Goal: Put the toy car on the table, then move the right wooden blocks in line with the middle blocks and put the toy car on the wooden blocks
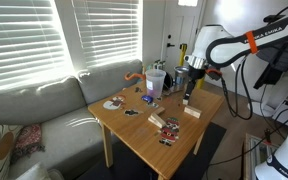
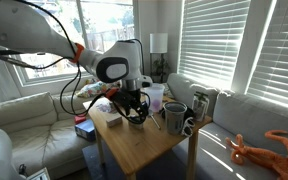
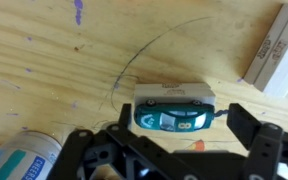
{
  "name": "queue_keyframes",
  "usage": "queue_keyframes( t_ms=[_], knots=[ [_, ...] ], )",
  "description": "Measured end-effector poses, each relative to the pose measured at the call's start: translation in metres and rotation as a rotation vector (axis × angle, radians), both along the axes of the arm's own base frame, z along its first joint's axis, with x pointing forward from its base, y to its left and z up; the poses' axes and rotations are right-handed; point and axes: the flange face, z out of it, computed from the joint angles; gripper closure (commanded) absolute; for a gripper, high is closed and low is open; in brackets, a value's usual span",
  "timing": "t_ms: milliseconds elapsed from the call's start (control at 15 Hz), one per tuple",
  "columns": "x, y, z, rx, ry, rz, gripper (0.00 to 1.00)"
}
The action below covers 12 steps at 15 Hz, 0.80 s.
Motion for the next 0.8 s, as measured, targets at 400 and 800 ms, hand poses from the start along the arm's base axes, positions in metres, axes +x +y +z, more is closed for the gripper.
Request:
queue_keyframes(
  t_ms=[400, 800],
  knots=[
    [0.0067, -0.0008, -0.0005, 0.001, 0.001, -0.003, 0.47],
    [0.0093, -0.0012, -0.0011, 0.001, 0.003, -0.003, 0.47]
  ],
)
